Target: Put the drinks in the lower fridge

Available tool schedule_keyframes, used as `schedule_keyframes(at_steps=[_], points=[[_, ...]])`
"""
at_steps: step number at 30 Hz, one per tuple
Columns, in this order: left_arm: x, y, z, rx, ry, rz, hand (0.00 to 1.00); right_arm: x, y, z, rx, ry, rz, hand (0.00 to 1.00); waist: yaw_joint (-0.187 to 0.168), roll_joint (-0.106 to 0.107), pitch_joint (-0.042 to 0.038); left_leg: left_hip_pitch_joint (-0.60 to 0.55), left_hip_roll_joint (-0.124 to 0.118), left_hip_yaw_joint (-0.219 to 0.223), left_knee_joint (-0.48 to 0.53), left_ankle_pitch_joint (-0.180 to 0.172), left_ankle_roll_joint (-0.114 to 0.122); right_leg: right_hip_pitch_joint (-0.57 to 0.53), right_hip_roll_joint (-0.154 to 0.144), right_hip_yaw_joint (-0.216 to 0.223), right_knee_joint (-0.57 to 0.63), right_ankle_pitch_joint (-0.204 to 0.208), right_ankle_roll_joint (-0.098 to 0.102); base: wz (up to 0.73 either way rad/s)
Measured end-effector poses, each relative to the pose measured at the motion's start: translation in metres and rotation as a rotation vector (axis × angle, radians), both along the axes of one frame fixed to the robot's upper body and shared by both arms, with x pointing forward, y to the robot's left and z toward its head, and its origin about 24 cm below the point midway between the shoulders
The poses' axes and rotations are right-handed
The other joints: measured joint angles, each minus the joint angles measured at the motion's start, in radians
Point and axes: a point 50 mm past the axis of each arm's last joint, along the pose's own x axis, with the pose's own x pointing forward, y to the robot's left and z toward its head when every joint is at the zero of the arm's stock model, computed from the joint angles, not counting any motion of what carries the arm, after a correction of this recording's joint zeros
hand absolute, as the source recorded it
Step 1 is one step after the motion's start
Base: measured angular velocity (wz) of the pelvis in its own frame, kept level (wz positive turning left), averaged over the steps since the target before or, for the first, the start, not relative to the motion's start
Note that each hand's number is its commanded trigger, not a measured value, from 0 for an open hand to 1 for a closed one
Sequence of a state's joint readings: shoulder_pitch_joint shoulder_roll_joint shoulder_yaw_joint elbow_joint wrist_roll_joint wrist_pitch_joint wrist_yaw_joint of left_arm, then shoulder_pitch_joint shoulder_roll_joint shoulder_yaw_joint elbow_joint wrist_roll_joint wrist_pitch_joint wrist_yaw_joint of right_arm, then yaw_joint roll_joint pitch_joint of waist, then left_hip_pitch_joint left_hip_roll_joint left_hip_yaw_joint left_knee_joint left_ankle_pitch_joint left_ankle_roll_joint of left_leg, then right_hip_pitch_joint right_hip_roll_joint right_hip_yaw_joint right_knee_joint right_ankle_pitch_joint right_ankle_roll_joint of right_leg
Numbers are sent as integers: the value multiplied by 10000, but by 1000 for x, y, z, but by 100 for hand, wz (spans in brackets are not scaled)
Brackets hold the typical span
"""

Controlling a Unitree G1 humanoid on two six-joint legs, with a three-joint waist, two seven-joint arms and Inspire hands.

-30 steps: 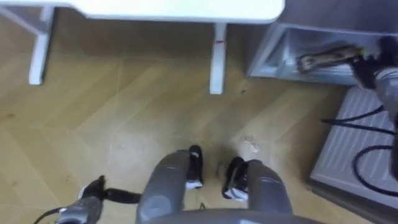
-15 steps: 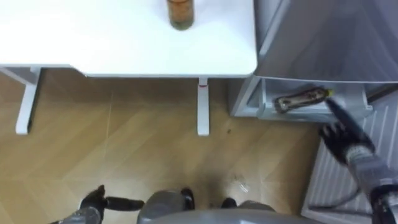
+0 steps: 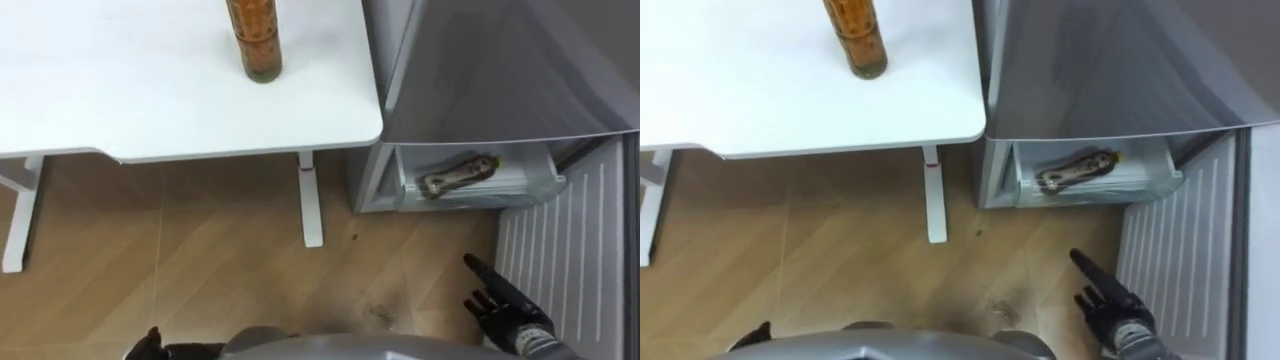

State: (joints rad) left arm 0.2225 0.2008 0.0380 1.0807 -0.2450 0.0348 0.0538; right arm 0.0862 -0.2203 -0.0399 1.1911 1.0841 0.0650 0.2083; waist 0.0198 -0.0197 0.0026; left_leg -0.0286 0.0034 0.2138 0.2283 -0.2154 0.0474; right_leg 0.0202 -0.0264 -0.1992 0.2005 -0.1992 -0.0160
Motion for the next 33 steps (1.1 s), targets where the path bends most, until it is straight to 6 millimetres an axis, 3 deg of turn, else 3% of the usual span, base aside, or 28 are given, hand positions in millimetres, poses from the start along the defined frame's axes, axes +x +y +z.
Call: schedule_keyframes(at_steps=[15,21,25,33], points=[[-14,-1,-2,108,248,974,0,-56,10,-10,-296,2208,1853,0,-168,89,28,497,-19,18,-307,-3,-18,397,20,143,-176,29,16,-3],[-18,-3,-3,28,395,1129,0,-56,11,-11,-1265,3320,4556,0,-127,68,24,511,-20,75,-282,-3,-17,363,80,286,-149,32,13,-4],[-15,-3,-3,-52,453,1354,0,-45,8,-11,-1937,3631,5734,0,-123,45,5,526,-18,89,-224,-3,-16,389,59,244,-174,36,5,-2],[-14,0,-2,108,478,1957,0,-41,8,-11,-2128,4014,6014,0,-88,23,-10,563,-77,-104,-227,-1,-16,551,-23,65,-346,27,16,6]])
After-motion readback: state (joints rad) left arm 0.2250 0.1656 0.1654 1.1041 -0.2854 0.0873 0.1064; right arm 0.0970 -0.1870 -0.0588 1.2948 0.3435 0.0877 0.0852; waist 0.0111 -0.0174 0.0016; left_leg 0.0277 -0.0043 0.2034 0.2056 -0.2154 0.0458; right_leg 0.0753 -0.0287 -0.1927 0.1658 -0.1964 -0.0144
